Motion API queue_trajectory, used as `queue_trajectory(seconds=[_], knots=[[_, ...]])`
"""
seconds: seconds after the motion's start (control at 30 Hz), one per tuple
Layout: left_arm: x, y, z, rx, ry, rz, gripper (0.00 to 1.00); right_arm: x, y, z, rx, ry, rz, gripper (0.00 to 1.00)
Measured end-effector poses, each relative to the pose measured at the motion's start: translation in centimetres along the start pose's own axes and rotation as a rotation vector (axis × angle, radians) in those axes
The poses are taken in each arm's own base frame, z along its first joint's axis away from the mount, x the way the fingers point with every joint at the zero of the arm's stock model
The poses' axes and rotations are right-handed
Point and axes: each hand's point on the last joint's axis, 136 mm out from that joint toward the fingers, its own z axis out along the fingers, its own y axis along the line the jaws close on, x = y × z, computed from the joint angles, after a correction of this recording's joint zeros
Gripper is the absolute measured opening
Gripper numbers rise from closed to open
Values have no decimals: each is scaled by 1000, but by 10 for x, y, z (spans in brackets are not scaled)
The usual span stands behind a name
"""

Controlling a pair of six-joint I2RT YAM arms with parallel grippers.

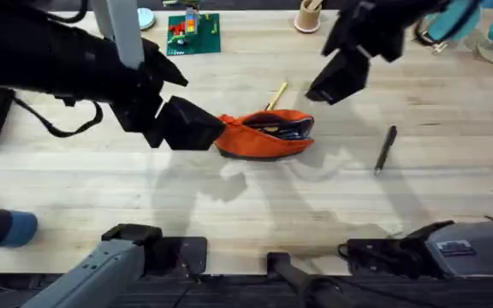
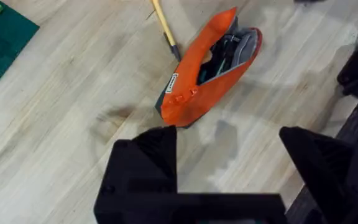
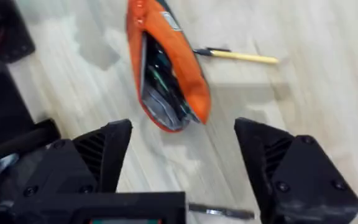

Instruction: Unzip the bag, pick up the pens from the table one at a time and place them inside, then zip the bag closed.

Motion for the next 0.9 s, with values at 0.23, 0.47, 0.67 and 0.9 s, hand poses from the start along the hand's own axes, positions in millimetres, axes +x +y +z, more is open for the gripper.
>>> queue_trajectory(seconds=[0.23, 0.47, 0.67, 0.9], knots=[[0, 0, 0, 0, 0, 0, 995, 13, -7, -35, 162, -3, 112, 995], [0, 0, 0, 0, 0, 0, 995, 46, -15, -56, 322, 96, 347, 996], [0, 0, 0, 0, 0, 0, 995, 73, -27, -66, 473, 161, 639, 995], [0, 0, 0, 0, 1, -1, 995, 99, -22, -74, 572, 200, 966, 995]])
